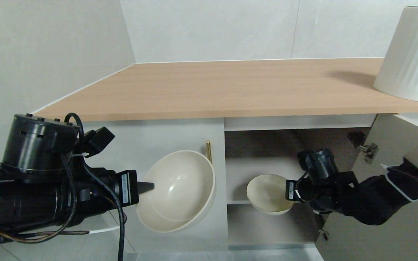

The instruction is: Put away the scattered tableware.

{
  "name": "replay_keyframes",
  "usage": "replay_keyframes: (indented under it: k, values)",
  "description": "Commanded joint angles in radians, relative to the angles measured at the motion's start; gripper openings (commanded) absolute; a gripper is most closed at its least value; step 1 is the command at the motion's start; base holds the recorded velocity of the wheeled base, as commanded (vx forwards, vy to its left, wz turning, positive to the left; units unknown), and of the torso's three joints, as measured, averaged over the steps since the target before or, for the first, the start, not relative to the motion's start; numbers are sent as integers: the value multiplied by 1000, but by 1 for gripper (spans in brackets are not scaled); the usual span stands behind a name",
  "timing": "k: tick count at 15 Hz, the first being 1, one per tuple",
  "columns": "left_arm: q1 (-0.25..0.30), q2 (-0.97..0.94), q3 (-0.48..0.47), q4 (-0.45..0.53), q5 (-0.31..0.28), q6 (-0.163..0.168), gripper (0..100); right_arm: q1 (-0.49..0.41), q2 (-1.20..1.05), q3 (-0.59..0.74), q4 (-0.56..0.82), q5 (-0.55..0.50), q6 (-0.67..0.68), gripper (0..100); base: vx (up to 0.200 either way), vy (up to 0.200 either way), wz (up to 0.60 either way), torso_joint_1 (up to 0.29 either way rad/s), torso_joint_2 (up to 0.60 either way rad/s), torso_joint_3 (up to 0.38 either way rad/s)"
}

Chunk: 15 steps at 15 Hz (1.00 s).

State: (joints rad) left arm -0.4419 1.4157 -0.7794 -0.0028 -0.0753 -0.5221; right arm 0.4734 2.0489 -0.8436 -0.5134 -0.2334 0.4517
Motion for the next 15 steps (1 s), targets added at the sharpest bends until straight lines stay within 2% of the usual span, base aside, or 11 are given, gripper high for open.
replay_keyframes:
  k: [1, 3, 7, 15]
  values:
    - [-1, 8, 0, -2, 0, -1, 0, -39, 158, 0, -128, -20, -4, 0, 0, 0, 0, 0, 0, 0]
    - [-1, 8, 0, -3, 0, -1, 0, -55, 204, -20, -172, -21, -7, 0, 0, 0, 0, 0, 0, 0]
    - [-1, 9, 0, -3, 0, -2, 0, -81, 281, -97, -174, -43, -7, 0, 0, 0, 0, 0, 0, 0]
    - [-3, 15, 0, -3, 2, -2, 0, -93, 376, -235, -171, -147, -13, 0, 0, 0, 0, 0, 0, 0]
